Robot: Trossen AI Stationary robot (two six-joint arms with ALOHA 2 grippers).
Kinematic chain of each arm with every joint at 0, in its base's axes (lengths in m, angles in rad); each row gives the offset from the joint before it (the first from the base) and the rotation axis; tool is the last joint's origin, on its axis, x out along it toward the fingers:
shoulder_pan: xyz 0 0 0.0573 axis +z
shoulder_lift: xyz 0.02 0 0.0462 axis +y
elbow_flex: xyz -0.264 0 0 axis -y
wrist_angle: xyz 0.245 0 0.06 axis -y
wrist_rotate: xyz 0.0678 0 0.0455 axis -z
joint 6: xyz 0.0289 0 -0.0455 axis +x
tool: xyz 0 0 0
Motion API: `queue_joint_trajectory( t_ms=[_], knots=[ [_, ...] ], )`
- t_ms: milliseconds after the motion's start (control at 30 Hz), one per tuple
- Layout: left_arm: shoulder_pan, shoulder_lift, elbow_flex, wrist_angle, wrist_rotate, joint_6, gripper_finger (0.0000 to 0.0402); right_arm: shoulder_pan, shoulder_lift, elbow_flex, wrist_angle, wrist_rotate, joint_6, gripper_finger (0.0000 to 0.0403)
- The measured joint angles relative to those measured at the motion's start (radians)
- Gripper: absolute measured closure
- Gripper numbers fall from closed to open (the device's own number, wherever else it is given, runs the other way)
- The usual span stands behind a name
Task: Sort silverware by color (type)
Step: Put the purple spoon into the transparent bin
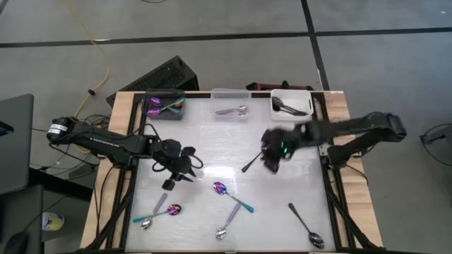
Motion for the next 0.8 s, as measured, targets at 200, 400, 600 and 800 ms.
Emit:
queue_joint_trajectory(
  t_ms=[200,400,600,800],
  knots=[
    [-0.044,0.0,0.0,-0.009,-0.034,-0.004,0.0315,0.262,0.194,-0.021,0.353,0.141,0.183,0.0255],
    [-0.045,0.0,0.0,-0.045,-0.039,0.012,0.0315,0.361,0.455,0.127,0.438,0.215,0.25,0.0255],
    [-0.045,0.0,0.0,-0.103,-0.041,0.053,0.0315,0.352,0.679,0.333,0.275,0.228,0.261,0.0255],
    [-0.045,0.0,0.0,-0.229,-0.029,0.007,0.0315,0.357,0.815,0.547,0.104,0.201,0.07,0.0255]
  ],
)
